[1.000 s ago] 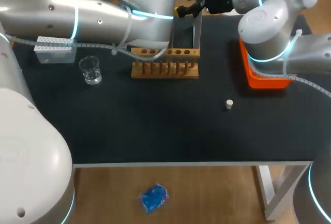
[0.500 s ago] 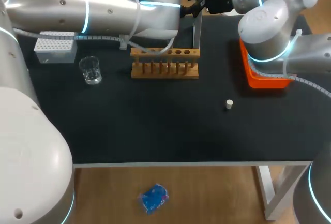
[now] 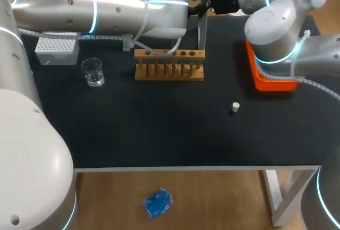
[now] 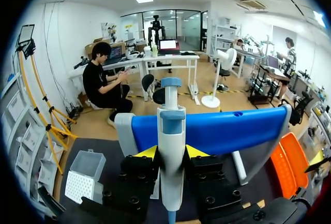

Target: Invert the test tube, pick up the pipette, mount the tip to pipette, aspirate from beaker and dispense into the tube, eject the tip, return the pipette, and cap with the stopper.

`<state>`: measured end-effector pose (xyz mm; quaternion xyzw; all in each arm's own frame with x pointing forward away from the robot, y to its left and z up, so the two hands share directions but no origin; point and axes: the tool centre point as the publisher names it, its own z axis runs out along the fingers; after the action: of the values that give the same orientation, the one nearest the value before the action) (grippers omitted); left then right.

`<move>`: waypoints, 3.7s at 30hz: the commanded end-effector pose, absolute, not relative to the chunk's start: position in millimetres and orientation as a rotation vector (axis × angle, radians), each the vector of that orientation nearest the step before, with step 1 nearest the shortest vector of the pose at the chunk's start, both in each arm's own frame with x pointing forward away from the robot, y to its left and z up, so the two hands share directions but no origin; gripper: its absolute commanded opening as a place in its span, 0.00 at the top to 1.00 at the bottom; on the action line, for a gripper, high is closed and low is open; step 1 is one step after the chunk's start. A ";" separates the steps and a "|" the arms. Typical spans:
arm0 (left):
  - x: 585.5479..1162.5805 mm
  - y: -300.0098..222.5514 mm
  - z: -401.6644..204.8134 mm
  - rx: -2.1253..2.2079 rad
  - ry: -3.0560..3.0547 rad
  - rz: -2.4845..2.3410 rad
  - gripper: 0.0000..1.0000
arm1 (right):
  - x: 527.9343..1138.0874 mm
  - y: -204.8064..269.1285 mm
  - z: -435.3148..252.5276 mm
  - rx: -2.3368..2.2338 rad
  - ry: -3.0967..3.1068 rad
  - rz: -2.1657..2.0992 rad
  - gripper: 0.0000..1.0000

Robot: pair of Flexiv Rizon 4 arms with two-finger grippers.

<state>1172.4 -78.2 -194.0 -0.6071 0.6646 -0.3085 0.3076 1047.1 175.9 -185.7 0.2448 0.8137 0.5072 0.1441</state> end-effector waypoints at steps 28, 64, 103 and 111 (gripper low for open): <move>1181.2 -83.0 -209.7 -1.639 1.766 -0.773 1.00 | 1046.9 175.1 -185.0 0.705 2.348 1.461 0.00; 1187.4 -85.5 -219.8 -1.665 1.776 -0.760 0.56 | 1046.9 175.1 -185.0 0.705 2.348 1.461 0.00; 1084.9 -82.9 -186.8 -1.214 2.053 -1.173 0.00 | 1033.7 162.1 -173.1 0.621 2.367 1.517 0.00; 1050.3 -89.6 -178.8 -0.934 2.272 -1.307 0.00 | 1012.0 142.8 -172.1 0.512 2.415 1.550 0.00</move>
<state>1072.9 -104.2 -186.3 -0.4122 0.7750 -0.3909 0.2768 1022.8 161.6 -176.5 0.1833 0.8238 0.5223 0.1223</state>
